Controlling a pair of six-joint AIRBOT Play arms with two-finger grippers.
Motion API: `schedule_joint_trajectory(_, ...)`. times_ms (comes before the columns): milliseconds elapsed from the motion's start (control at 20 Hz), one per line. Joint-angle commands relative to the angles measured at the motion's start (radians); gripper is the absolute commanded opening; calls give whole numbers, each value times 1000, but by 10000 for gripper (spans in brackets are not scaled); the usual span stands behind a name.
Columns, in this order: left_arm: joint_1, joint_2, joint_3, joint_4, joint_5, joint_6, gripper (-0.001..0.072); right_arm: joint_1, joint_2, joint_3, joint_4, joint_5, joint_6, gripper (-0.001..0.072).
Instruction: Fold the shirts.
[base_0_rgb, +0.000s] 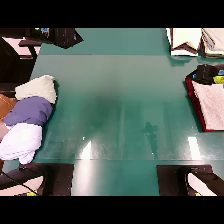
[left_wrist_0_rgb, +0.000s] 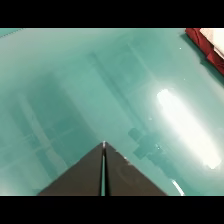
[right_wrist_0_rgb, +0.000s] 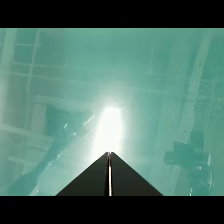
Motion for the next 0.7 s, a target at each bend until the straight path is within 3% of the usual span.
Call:
schedule_joint_trajectory(0,1,0,0,0,0,0,23,3,1,1,1,-2,1,22)
schedule_joint_trajectory(500,1,0,0,0,0,0,23,3,1,1,1,0,2,22)
schedule_joint_trajectory(650,1,0,0,7,101,42,23,3,1,1,1,0,2,22)
